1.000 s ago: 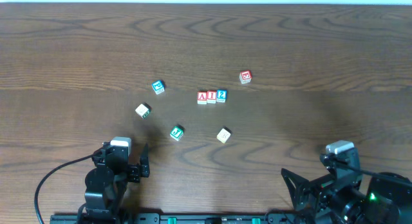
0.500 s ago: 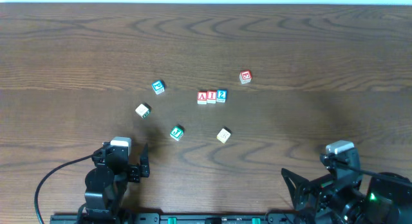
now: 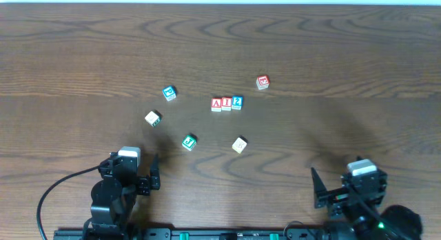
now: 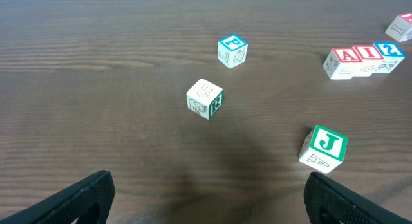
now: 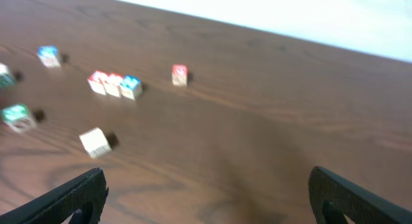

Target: Spell out Ai2

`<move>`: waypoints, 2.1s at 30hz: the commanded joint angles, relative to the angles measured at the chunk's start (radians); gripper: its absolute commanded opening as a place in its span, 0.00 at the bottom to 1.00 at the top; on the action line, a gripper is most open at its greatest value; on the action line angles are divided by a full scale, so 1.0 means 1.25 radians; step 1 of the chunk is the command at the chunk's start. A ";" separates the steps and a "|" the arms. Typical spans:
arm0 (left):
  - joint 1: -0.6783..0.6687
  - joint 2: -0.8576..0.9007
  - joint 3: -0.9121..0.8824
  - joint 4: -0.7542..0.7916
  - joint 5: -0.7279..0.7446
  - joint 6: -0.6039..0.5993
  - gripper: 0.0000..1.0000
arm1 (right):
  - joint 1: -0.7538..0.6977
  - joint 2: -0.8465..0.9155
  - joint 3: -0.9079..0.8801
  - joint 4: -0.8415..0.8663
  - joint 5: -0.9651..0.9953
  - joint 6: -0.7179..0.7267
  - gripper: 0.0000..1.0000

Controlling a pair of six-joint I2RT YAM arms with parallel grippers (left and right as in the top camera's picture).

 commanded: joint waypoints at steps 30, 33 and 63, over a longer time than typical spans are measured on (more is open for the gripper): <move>0.006 -0.005 -0.010 0.005 -0.012 0.012 0.95 | -0.018 -0.063 -0.287 0.027 -0.015 0.027 0.99; 0.006 -0.005 -0.010 0.005 -0.012 0.012 0.95 | -0.018 -0.063 -0.287 0.027 -0.015 0.027 0.99; 0.006 -0.005 -0.010 0.005 -0.012 0.012 0.95 | -0.018 -0.063 -0.287 0.027 -0.015 0.027 0.99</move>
